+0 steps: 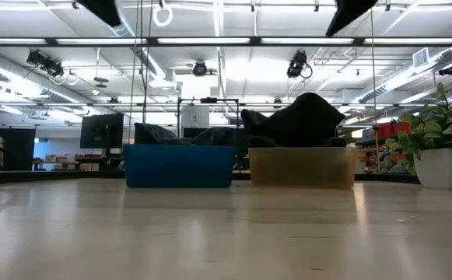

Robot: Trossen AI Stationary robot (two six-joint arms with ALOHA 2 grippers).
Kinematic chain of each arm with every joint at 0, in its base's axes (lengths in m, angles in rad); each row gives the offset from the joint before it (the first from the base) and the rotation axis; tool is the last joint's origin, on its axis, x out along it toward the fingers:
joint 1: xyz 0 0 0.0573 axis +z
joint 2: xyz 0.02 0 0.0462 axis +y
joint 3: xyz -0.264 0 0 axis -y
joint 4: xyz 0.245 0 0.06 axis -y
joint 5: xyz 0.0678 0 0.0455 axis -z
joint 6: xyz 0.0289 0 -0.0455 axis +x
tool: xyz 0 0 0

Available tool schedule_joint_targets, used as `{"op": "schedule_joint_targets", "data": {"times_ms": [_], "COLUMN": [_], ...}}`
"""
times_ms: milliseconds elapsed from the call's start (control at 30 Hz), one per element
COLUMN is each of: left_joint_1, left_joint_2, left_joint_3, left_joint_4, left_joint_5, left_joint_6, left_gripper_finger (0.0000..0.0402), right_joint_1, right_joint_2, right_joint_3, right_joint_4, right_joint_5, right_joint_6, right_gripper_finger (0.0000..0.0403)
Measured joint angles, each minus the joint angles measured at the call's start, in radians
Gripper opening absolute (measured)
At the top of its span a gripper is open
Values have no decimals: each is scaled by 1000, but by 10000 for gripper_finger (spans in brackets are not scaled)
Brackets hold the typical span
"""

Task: Pick & Place hat
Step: Return to Home Position

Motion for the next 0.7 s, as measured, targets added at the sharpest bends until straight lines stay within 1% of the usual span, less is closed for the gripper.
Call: {"op": "schedule_joint_targets", "data": {"times_ms": [100,167,233,300,400,567,633,700], "left_joint_1": [-21,-37,-58,-83,-111,-115,-115,-115], "left_joint_2": [-135,-231,-326,-424,-546,-682,-714,-738], "left_joint_3": [-43,-104,-197,-313,-508,-785,-872,-937], "left_joint_4": [-26,1,72,206,437,897,1058,1175], "left_joint_5": [-15,-20,-13,0,3,-9,24,52], "left_joint_6": [-52,-54,-66,-76,5,232,344,417], "left_gripper_finger": [131,131,130,128,123,122,122,122], "right_joint_1": [2,2,2,2,1,0,0,0], "right_joint_2": [-126,-221,-311,-396,-505,-654,-705,-744], "right_joint_3": [-70,-158,-267,-381,-550,-784,-860,-931], "right_joint_4": [44,143,257,369,535,868,996,1078], "right_joint_5": [-146,-236,-296,-318,-309,-317,-318,-318], "right_joint_6": [7,6,9,38,99,86,97,117], "right_gripper_finger": [137,137,137,137,137,137,137,137]}}
